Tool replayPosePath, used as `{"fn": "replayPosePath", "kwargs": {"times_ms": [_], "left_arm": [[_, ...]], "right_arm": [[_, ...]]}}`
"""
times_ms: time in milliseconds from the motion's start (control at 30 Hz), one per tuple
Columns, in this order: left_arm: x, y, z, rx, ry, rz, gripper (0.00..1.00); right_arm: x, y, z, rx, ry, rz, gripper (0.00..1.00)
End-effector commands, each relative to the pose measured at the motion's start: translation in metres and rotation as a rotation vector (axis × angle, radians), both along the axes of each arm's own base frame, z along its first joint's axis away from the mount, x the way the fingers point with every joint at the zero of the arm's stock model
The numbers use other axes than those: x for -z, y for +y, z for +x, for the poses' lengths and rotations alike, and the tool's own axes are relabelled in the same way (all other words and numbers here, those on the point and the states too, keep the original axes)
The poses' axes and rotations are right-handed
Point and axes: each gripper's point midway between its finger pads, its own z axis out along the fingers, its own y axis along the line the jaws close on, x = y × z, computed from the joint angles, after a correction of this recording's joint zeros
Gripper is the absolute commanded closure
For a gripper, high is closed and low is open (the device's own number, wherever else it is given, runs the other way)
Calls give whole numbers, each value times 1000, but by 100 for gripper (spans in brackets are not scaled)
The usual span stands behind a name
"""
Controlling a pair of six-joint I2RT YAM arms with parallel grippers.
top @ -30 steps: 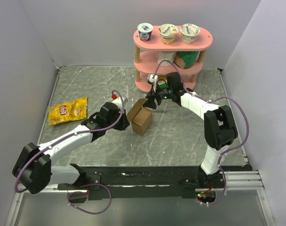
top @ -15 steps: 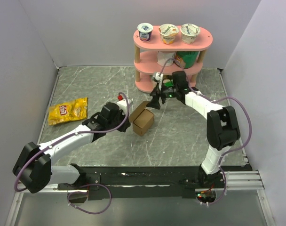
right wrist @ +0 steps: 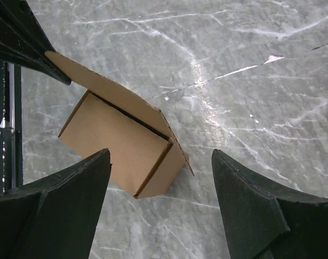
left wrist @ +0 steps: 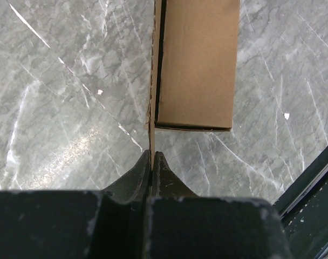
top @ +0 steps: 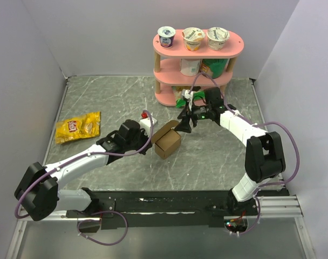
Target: Fold the paper box
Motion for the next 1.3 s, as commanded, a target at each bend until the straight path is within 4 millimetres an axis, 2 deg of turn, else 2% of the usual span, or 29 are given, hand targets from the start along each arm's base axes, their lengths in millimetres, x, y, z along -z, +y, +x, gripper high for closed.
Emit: {"fn": "replayPosePath", "kwargs": {"times_ms": [0, 167, 300, 400, 433, 500, 533, 667, 733, 800, 867, 900, 933, 967, 1033, 1067, 1100, 1267], "left_arm": [[-17, -7, -3, 39, -37, -15, 99], [-15, -9, -5, 48, -33, -5, 99], [-16, -7, -3, 34, -39, -1, 99], [-18, -6, -1, 20, -50, -2, 99], [-18, -5, -1, 13, -49, 0, 99], [-17, -4, 0, -1, -43, 8, 99], [-16, -3, 2, -11, -43, 13, 99], [-16, 0, 6, -39, -41, 26, 99], [-16, 1, 8, -52, -39, 32, 99], [-17, 1, 9, -61, -39, 38, 99], [-17, 1, 10, -60, -35, 43, 99], [-17, 1, 10, -60, -35, 43, 99], [-17, 0, 10, -63, -30, 42, 99], [-17, 4, 14, -90, -38, 55, 99], [-18, 5, 18, -121, -30, 54, 99], [-18, 4, 19, -135, -24, 52, 99], [-18, 6, 21, -159, -21, 53, 99], [-22, -3, 30, -237, 23, 2, 99]], "right_arm": [[-15, 4, 4, -20, -68, 33, 18], [-16, 13, 11, -26, -81, 26, 20], [-5, 17, 10, -32, -56, 5, 25], [0, 18, 9, -28, -44, 2, 35], [1, 17, 9, -24, -41, -1, 43], [4, 16, 8, -11, -37, -7, 50], [2, 15, 8, -4, -38, -6, 56], [3, 13, 5, 41, -49, -17, 65], [-4, 13, 9, 84, -95, -23, 69], [-4, 18, 5, 93, -117, -28, 75], [-1, 24, -1, 106, -127, -40, 88], [-1, 25, 0, 121, -139, -43, 90], [-9, 27, 5, 154, -175, -32, 99], [-4, 25, 5, 180, -170, -41, 100], [-8, 30, 4, 212, -162, -33, 100], [-8, 28, 9, 261, -169, -53, 100], [-9, 36, 3, 264, -172, -52, 100], [-5, 46, 0, 360, -173, -98, 100]]}}
